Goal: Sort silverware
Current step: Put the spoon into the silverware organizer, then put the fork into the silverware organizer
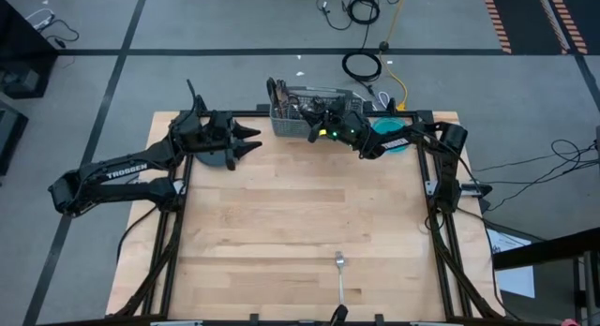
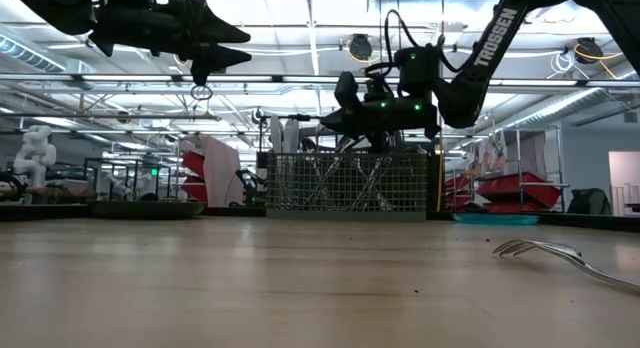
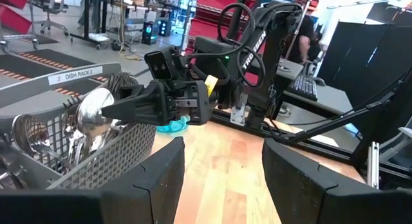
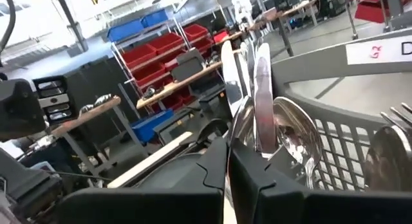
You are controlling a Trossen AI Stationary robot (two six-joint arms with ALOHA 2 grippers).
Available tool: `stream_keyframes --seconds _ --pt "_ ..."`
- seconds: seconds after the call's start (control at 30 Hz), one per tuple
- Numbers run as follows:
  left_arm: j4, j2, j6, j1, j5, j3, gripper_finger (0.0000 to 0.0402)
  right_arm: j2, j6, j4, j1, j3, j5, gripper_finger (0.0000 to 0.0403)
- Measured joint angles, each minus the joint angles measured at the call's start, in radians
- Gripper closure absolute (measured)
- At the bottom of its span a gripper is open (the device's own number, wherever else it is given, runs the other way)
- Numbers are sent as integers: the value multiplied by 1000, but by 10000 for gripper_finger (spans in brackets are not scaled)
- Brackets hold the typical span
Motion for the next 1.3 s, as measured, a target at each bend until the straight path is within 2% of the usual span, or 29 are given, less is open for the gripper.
stream_keyframes --seconds 0.13,0.37,0.5,0.67,0.77,0.87,1.0,1.07,1.13,1.2,1.3 --pt "1 0 0 0 0 0 194 -2 -3 -66 0 29 -24 384" --pt "-5 0 -1 0 0 0 194 -2 -61 -329 1 156 -108 295" --pt "-24 0 -1 0 0 0 194 -30 -148 -469 1 232 -118 257" --pt "-29 0 -6 0 0 0 194 -103 -296 -719 1 317 -104 236" --pt "-28 0 -6 0 0 0 194 -137 -379 -870 1 363 -37 230" --pt "-28 0 -6 1 0 0 194 -161 -446 -963 -2 395 41 226" --pt "-28 0 -6 0 -1 0 194 -212 -508 -1024 -7 415 47 225" --pt "-31 0 -6 0 0 0 194 -269 -535 -1102 0 424 8 226" --pt "-48 0 -6 0 6 1 194 -353 -538 -1238 16 431 -81 226" --pt "-75 0 -7 -1 9 1 194 -443 -508 -1425 45 434 -180 227" --pt "-87 0 -5 -6 10 1 194 -549 -408 -1779 142 434 -239 227"
